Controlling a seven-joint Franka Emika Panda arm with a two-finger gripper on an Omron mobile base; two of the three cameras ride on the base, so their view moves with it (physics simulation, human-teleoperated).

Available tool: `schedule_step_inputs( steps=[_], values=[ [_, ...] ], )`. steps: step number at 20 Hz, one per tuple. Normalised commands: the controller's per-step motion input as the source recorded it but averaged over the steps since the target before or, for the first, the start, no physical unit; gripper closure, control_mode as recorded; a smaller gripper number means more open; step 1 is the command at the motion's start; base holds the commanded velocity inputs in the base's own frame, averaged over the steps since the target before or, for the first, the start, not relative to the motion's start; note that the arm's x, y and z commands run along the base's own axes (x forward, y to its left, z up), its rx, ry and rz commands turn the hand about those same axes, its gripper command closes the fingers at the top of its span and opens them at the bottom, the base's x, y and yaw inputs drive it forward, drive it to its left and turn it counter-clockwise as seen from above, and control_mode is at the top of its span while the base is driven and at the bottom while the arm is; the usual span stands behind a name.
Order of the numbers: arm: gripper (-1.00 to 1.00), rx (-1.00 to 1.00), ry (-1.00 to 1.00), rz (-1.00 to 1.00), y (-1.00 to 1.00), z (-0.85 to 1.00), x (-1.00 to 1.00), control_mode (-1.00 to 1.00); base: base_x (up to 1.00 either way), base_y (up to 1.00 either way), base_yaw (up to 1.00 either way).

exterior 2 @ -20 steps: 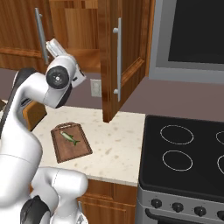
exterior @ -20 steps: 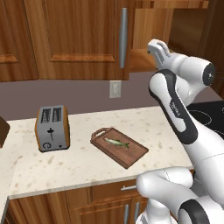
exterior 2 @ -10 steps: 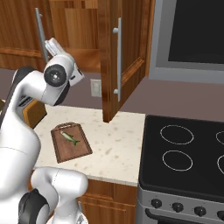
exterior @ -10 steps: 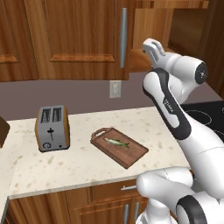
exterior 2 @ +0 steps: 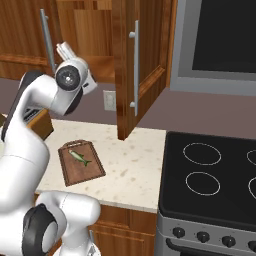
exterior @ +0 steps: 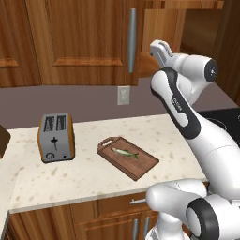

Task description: Open the cabinet, retrieve the rolling pin, and place it next to the meat on the cutting board to prepare for tenderizing.

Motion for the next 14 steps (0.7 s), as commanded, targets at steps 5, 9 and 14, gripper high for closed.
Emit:
schedule_step_inputs(
  steps=[5,9,14],
  values=[
    [-1.0,0.02,0.07,0.01,0.0,0.0,0.19,-1.0,0.0,0.0,0.0],
    [-1.0,0.0,0.07,0.01,0.0,0.0,0.2,-1.0,0.0,0.0,0.0],
    [-1.0,0.0,0.07,0.01,0.02,0.0,0.17,-1.0,0.0,0.0,0.0]
  ],
)
